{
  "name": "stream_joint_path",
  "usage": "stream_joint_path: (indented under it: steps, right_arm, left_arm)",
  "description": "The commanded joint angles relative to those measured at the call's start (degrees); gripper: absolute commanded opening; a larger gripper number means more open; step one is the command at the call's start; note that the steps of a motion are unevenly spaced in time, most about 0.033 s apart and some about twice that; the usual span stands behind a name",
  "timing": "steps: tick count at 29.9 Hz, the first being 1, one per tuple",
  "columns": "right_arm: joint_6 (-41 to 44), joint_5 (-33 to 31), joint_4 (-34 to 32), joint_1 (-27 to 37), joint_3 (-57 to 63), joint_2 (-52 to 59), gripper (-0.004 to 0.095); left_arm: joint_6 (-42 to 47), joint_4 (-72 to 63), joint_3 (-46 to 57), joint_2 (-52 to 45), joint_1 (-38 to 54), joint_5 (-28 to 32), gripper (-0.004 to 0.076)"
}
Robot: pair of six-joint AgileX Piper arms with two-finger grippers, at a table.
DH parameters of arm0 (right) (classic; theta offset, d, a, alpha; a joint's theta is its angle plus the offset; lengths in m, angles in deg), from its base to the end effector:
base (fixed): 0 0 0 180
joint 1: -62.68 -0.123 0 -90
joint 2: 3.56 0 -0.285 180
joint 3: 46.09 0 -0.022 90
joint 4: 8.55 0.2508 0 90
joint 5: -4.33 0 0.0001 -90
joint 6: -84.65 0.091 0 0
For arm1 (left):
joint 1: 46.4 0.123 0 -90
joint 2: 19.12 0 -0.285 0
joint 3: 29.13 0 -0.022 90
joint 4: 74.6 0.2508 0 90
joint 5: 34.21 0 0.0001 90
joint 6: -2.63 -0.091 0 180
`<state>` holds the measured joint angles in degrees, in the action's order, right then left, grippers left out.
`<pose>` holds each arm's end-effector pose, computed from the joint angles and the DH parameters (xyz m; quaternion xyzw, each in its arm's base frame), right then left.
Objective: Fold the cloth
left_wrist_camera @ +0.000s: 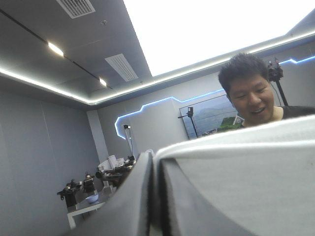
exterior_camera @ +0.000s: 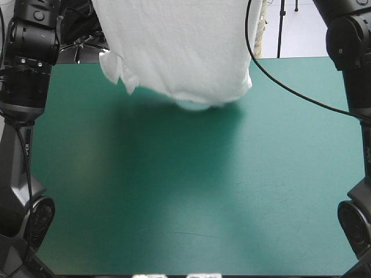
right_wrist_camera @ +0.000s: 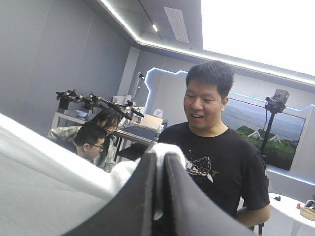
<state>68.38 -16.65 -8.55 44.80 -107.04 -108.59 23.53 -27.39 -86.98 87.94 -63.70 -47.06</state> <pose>0.2999 0.0968 0.6320 -0.1579 0.5140 0.0118 0.8430 0.3246 -0.0855 0.6234 0.1100 0.4760 0.1026 0.8665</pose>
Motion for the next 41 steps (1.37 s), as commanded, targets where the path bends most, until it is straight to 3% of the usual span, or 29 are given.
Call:
stream_joint_path:
  steps: [1, 7, 9, 14, 24, 34, 41]
  right_arm:
    - [-1.3, 0.3, 0.4, 0.7, -1.3, 1.5, -0.0018]
    - [-1.2, -15.2, 2.4, 2.7, 0.3, -3.0, -0.0017]
    - [-1.1, -19.1, 5.5, 4.5, 3.1, -4.4, -0.0017]
    - [-1.9, -22.6, 15.0, 7.5, 14.7, -4.3, -0.0017]
    - [-4.4, -26.2, 18.3, 7.6, 41.7, 6.8, -0.0017]
    - [-4.2, -25.8, 21.2, 7.5, 72.3, 26.7, -0.0016]
    - [0.2, -29.0, 21.2, 7.5, 86.4, 40.1, -0.0012]
  left_arm:
    - [0.3, 1.4, -1.8, -1.7, 0.3, -2.4, -0.0009]
    - [4.2, -1.7, 3.4, 0.1, 0.3, -25.8, -0.0009]
    - [3.2, -3.8, 8.3, 0.4, 0.3, -29.7, -0.0008]
    - [1.7, -9.1, 23.8, 0.1, 0.3, -29.7, -0.0008]
    - [-6.0, -19.2, 49.2, -11.2, 0.3, -25.9, -0.0008]
    - [-21.4, -38.2, 69.0, -27.3, 0.3, -32.1, -0.0009]
    - [-22.7, -45.2, 84.9, -37.0, 0.3, -32.1, -0.0009]
